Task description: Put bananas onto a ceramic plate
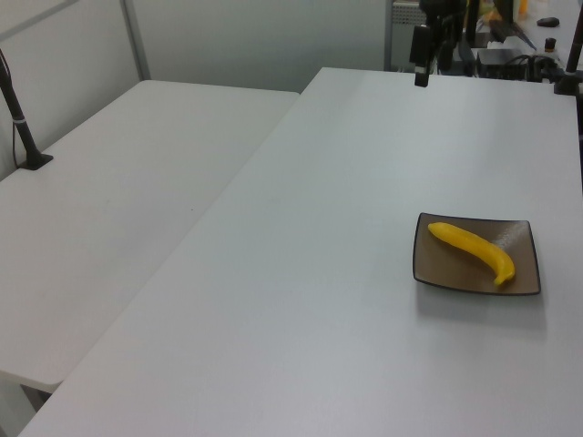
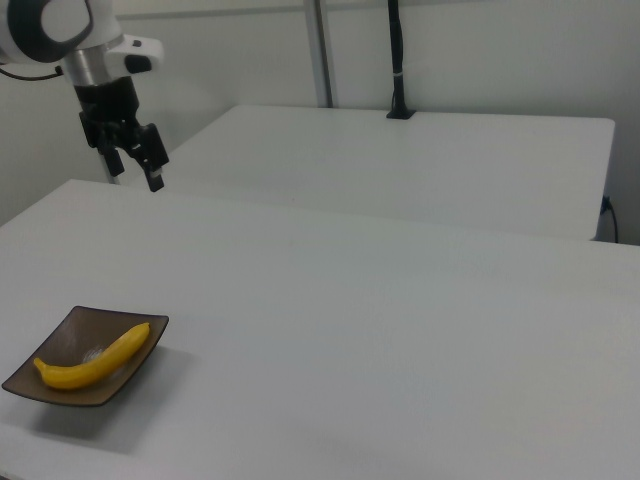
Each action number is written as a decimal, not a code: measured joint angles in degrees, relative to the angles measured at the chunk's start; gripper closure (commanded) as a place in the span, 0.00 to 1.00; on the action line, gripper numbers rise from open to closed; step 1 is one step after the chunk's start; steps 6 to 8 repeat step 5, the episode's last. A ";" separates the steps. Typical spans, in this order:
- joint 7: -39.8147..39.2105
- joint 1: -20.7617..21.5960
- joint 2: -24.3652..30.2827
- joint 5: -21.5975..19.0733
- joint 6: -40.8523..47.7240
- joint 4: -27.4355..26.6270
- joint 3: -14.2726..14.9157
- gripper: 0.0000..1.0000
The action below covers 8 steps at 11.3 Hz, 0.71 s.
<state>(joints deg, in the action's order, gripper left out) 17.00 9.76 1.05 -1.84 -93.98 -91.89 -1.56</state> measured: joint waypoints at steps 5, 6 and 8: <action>-12.47 1.65 -1.14 -1.16 -6.79 -0.01 4.84 0.00; -12.47 1.65 -1.14 -1.16 -6.79 -0.01 4.84 0.00; -12.47 1.65 -1.14 -1.16 -6.79 -0.01 4.84 0.00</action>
